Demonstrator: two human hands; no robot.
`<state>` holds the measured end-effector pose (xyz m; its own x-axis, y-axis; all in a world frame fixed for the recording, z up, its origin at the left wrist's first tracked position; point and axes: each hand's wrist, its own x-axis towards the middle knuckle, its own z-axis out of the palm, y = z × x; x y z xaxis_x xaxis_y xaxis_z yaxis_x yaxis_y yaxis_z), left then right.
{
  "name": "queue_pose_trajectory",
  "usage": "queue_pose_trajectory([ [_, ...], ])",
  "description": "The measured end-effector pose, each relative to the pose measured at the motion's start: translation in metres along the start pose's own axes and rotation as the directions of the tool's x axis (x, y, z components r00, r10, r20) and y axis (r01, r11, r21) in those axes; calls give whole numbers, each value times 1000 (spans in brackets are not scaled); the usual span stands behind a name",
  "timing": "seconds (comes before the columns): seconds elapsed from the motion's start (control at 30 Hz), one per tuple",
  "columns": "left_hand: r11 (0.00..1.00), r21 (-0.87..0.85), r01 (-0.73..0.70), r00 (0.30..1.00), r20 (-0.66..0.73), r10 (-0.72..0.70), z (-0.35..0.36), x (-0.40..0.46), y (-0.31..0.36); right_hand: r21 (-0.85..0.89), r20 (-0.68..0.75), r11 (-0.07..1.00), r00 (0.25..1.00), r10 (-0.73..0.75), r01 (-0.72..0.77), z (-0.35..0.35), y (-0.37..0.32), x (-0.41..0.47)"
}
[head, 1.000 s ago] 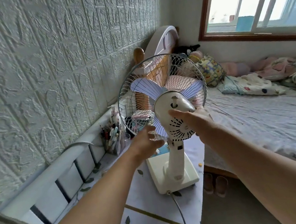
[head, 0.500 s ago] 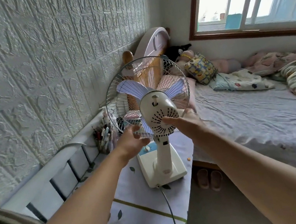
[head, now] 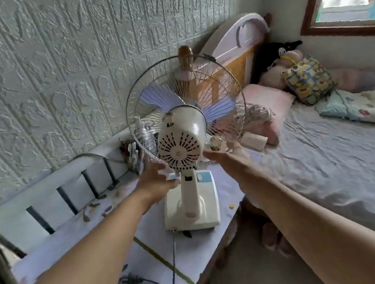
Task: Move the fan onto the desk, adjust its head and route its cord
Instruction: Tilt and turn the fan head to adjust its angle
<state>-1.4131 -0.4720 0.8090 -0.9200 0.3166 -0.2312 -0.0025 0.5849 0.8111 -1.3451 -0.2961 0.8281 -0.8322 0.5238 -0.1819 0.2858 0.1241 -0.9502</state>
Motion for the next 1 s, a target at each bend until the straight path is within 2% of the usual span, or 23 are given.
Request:
queue_pose_trajectory([
  [0.13, 993, -7, 121, 989, -84, -121, 35, -6, -2, -27, 101, 1000, 995, 11, -8, -13, 26, 21],
  [0.37, 972, 6, 237, 954, -193, -231, 81, 14, -18, -96, 189, 995, 981, 33, -15, -4, 82, 59],
  [0.53, 973, 34, 227, 913, -356, -200, 110, 48, -26, -212, 202, 977, 978, 56, -12, 16, 130, 92],
  [0.73, 988, -4, 152, 800, -586, -126, 137, 61, -36, -303, 205, 953, 977, 66, -1, 33, 174, 119],
  [0.83, 992, 38, 121, 790, -609, -73, 139, 63, -40, -303, 211, 953, 976, 59, 8, 40, 187, 128],
  [1.0, 993, 59, 106, 797, -602, -49, 137, 61, -38, -321, 223, 945, 966, 130, -53, 48, 193, 130],
])
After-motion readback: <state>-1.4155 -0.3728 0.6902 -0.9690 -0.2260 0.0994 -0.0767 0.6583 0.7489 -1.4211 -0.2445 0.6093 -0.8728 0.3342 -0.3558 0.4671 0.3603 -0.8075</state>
